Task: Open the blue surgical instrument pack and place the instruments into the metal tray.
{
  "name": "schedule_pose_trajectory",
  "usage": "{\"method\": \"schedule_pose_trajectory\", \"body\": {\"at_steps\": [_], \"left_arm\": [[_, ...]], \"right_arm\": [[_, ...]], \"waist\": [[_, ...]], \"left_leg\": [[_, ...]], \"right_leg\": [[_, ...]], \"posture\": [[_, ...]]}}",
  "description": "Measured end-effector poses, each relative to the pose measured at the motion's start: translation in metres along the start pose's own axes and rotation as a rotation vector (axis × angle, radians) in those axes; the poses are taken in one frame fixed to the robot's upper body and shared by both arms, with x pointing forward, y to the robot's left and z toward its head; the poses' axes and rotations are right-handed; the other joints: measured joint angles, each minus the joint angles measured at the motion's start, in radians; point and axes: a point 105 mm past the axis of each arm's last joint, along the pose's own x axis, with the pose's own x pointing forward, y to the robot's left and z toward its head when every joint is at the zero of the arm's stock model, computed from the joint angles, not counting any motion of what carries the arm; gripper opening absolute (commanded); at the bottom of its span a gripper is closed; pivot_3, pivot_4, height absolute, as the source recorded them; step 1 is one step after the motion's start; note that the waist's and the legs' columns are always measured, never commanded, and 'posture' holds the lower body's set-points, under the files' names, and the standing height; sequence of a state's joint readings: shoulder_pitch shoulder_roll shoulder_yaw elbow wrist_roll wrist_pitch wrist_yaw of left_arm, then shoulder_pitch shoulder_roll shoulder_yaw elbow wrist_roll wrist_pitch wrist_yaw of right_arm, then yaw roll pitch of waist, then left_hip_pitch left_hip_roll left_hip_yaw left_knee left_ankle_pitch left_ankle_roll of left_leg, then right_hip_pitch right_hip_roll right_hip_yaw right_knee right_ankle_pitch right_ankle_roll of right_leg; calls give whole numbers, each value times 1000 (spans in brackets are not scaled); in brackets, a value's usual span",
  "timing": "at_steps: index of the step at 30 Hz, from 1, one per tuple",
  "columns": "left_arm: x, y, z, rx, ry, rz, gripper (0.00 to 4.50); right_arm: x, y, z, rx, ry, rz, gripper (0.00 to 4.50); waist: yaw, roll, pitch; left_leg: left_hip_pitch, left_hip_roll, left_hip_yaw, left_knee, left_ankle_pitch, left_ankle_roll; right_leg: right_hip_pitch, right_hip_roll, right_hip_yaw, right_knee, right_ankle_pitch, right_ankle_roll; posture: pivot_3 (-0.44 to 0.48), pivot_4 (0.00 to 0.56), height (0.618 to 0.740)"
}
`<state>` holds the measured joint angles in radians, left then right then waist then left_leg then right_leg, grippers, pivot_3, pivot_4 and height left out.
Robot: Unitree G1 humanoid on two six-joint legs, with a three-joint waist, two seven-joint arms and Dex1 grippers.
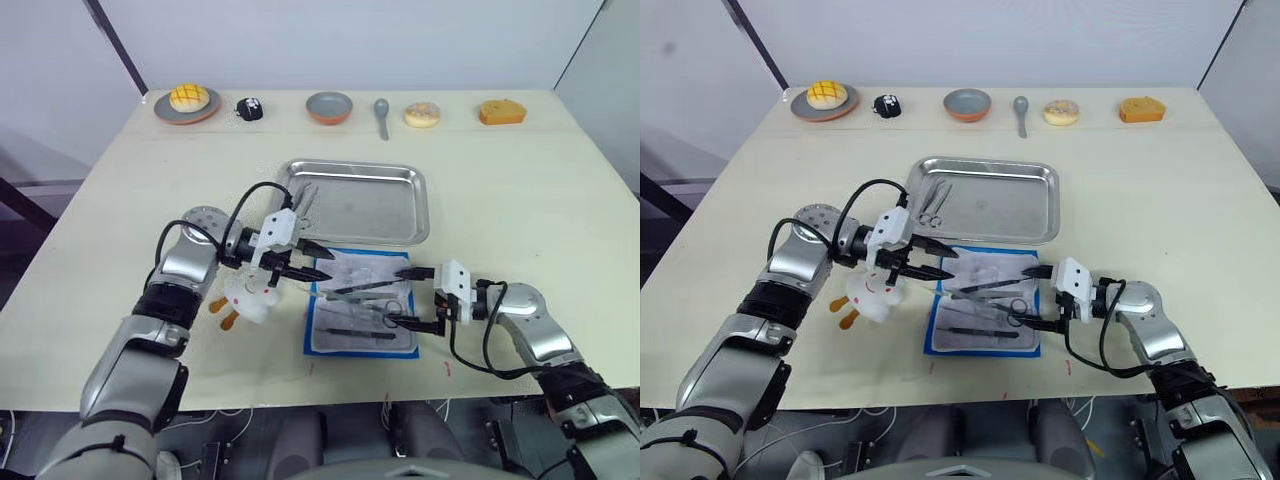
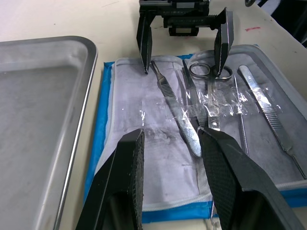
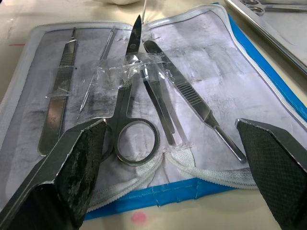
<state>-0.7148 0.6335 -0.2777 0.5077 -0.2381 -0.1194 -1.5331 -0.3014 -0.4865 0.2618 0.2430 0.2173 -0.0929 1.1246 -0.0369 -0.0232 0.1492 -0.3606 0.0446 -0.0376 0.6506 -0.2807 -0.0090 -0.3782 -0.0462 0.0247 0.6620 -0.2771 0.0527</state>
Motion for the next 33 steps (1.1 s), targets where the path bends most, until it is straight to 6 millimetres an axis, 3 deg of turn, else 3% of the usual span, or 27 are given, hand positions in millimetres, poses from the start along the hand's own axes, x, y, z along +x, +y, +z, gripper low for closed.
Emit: {"method": "schedule_pose_trajectory", "body": {"at_steps": [33], "left_arm": [[34, -4, -18, 1, 48, -41, 1903]], "right_arm": [[-5, -1, 0, -15, 29, 40, 4500]], "waist": [[3, 1, 0]], "left_leg": [[-1, -1, 0, 1, 0, 0]], "right_leg": [[0, 0, 0, 0, 0, 0]], "posture": [[0, 150, 732]]}}
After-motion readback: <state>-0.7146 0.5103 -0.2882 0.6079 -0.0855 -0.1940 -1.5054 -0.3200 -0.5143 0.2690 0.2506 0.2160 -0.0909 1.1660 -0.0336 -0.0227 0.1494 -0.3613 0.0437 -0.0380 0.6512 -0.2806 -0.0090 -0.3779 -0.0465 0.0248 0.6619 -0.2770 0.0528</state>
